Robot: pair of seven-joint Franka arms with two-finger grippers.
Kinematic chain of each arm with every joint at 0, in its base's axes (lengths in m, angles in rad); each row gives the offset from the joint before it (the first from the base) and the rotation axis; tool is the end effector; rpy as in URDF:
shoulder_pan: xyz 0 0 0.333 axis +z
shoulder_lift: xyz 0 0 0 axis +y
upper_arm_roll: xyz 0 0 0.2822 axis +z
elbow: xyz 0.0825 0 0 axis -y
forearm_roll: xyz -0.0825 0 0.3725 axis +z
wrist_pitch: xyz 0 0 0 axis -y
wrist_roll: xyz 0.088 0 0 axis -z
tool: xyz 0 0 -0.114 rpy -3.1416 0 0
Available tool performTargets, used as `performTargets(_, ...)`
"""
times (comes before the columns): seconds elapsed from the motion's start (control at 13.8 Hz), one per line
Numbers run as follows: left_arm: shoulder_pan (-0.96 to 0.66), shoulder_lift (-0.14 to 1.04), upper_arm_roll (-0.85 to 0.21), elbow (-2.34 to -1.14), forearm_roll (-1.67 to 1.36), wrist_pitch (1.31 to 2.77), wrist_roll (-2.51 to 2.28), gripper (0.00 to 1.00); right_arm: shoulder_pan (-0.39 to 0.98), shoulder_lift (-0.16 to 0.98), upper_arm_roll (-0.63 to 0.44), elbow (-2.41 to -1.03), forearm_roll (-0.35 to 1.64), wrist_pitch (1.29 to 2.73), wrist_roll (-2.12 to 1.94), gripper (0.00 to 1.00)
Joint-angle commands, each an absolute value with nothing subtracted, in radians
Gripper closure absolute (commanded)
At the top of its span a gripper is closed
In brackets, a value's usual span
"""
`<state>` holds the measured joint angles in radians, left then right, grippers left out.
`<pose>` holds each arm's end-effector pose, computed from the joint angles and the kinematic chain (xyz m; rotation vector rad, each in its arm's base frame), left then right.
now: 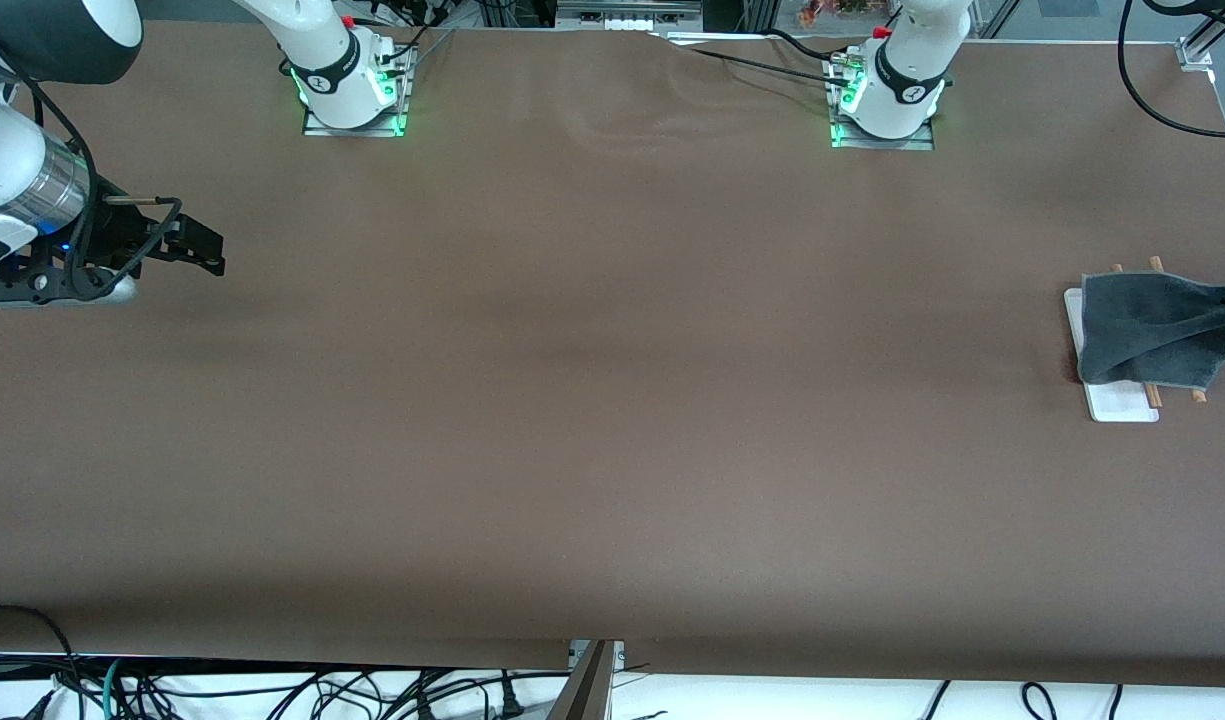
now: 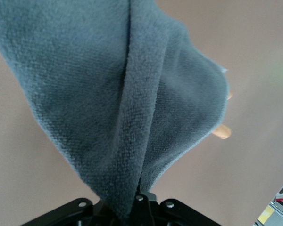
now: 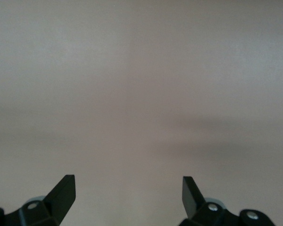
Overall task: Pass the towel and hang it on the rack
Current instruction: 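Lower the towel over the rack dowels and open the left gripper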
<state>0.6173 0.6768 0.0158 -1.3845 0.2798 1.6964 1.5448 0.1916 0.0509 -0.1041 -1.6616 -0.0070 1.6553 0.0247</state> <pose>0.5099 0.4072 0.2646 2.5337 -1.3845 -0.6093 0.5563 0.0491 0.5210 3.1234 0.0993 -0.0878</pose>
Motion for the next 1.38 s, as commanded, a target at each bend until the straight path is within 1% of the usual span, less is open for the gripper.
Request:
performTargets(0.0, 0.635, 0.706, 0.011, -1.358, 0.295, 1.719, 1.574, 1.0, 0.183, 0.051, -0.094, -1.646, -0.017, 1.661, 0.003, 0.0)
performTargets(0.15, 0.641, 0.721, 0.011, -1.359, 0.295, 1.753, 1.575, 1.0, 0.187, 0.086, -0.091, -1.588, -0.023, 1.646, 0.003, 0.0)
performTargets(0.44, 0.641, 0.733, 0.011, -1.361, 0.293, 1.767, 1.578, 1.0, 0.184, 0.086, -0.094, -1.578, -0.025, 1.631, 0.003, 0.0)
performTargets(0.51, 0.641, 0.738, 0.011, -1.362, 0.288, 1.779, 1.578, 0.63, 0.186, 0.086, -0.094, -1.578, -0.023, 1.609, 0.008, 0.0)
performTargets(0.65, 0.644, 0.753, 0.011, -1.364, 0.258, 1.821, 1.58, 0.0, 0.186, 0.086, -0.094, -1.578, -0.023, 1.592, 0.009, 0.0)
performTargets(1.02, 0.655, 0.727, 0.009, -1.345, 0.244, 1.829, 1.582, 0.0, 0.186, 0.086, -0.094, -1.577, -0.015, 1.586, 0.009, 0.0)
performTargets(1.16, 0.643, 0.649, 0.0, -1.345, 0.241, 1.824, 1.572, 0.0, 0.186, 0.086, -0.095, -1.577, -0.011, 1.586, 0.014, 0.0)
performTargets(1.31, 0.627, 0.563, -0.03, -1.345, 0.241, 1.797, 1.556, 0.0, 0.184, 0.086, -0.095, -1.578, -0.009, 1.586, 0.011, 0.0)
